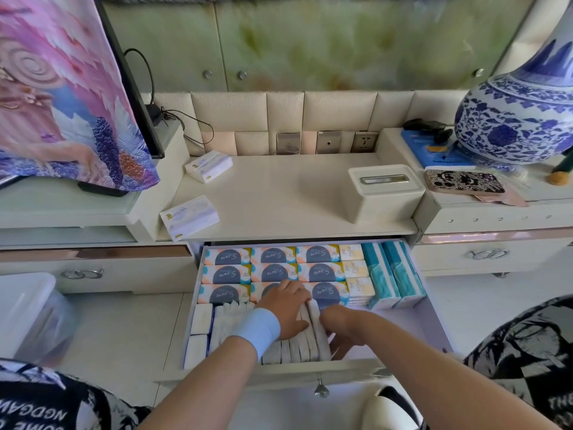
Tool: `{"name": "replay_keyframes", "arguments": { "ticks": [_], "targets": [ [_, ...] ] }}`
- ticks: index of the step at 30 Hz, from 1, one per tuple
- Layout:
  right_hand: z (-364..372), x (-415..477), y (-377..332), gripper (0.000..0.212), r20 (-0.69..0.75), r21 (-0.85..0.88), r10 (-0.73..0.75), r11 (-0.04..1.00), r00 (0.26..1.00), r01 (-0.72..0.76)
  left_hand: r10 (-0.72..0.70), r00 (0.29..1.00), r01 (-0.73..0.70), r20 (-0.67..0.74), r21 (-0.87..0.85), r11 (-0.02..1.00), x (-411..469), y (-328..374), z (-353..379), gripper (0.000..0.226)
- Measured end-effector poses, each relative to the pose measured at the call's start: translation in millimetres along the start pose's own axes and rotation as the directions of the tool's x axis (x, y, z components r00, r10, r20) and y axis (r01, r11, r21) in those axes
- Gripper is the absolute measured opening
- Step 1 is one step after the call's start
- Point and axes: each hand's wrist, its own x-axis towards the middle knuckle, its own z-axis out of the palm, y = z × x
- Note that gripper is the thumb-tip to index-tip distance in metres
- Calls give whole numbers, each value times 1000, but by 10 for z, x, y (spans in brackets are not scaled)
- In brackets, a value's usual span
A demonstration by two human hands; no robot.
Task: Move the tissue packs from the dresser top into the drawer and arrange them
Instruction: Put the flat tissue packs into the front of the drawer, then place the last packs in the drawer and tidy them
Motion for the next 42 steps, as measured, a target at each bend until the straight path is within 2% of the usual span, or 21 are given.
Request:
{"name": "replay_keyframes", "arguments": {
  "ticks": [2, 3, 6, 8, 11, 13, 15, 17, 20, 23, 27, 31, 34, 36, 39, 42],
  "targets": [
    [0, 52, 9, 34, -66, -95, 7, 995, 998, -14, 16, 999, -17, 33, 34, 999, -6, -34, 43, 75],
    [26, 71, 11, 35, -54, -138, -1, 990, 999, -6, 27, 998, -30, 59, 54, 998, -15, -40, 58, 82],
    [114, 96, -10, 38, 1, -302, -49, 952, 999, 47, 35, 994, -37, 108, 22, 999, -16, -66, 90, 93],
    [117, 108, -51, 38, -38, -396, -90, 916, 995, 67, 24, 993, -25, 115, 3, 1000, -12, -83, 70, 98],
    [77, 139, -85, 38, -149, -406, -178, 908, 973, 104, 21, 991, -26, 130, 36, 999, 16, -113, 57, 100],
    [84, 107, -105, 39, -104, -428, -189, 895, 977, 128, 24, 989, -31, 148, 44, 999, 32, -123, 39, 96],
    [92, 72, -136, 33, -108, -571, -192, 815, 975, 97, 13, 987, -17, 161, 22, 1000, 54, -171, -26, 88],
    [108, 37, -216, 27, -254, -736, -310, 677, 916, 24, -34, 990, 40, 137, -41, 998, 75, -271, -139, 79],
    [134, -14, -415, 26, -412, -783, -489, 622, 769, -24, -130, 991, 134, 36, -135, 982, 91, -515, -367, 61],
    [158, -14, -761, 26, -368, -836, -603, 548, 707, 32, -229, 972, 220, -42, -155, 963, 80, -851, -648, 53],
    [198, 10, -1342, 28, -300, -795, -672, 569, 678, 212, -380, 918, 366, -111, -127, 922, 71, -1406, -993, 54],
    [319, 115, -2045, 33, -234, -781, -740, 529, 631, 332, -491, 862, 480, -126, -107, 871, 69, -1976, -1212, 62],
    [410, 283, -2550, 37, -206, -807, -772, 481, 601, 342, -540, 838, 533, -75, -91, 841, 94, -2316, -1253, 72],
    [439, 400, -2841, 40, -181, -824, -794, 445, 580, 352, -534, 844, 530, -49, -81, 844, 151, -2494, -1227, 71],
    [450, 595, -3259, 47, -152, -876, -820, 371, 552, 309, -529, 843, 521, -96, -94, 848, 268, -2658, -1186, 66],
    [439, 848, -3654, 59, -124, -948, -856, 251, 501, 194, -527, 833, 512, -166, -130, 849, 403, -2749, -1160, 69]
  ]
}}
